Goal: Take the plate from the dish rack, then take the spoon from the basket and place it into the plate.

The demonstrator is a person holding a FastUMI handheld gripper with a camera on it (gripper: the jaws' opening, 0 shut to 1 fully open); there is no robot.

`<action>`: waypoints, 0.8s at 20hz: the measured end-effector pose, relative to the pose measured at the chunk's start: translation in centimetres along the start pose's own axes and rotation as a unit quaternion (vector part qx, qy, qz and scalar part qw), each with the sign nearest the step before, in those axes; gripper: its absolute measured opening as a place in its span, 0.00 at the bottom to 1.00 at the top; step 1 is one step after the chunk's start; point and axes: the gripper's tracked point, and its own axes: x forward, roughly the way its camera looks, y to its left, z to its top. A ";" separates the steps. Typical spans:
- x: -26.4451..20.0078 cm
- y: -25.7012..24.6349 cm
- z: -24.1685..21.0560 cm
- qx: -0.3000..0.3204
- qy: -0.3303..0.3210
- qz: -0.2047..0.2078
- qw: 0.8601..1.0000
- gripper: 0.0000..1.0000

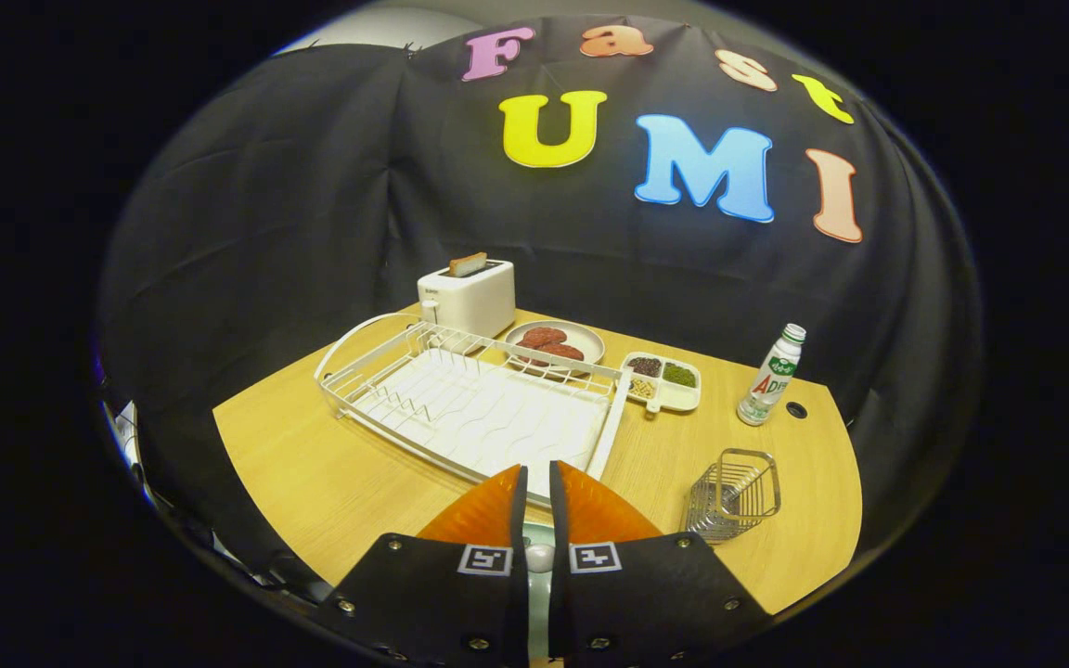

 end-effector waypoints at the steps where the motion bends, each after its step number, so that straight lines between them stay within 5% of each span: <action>1: 0.4 0.4 -0.3 -0.002 0.006 0.006 1.000 0.09; 11: 2.7 3.9 -1.8 -0.013 0.042 0.053 0.998 0.13; 16: 2.3 2.9 -0.8 -0.010 0.030 0.031 0.999 0.24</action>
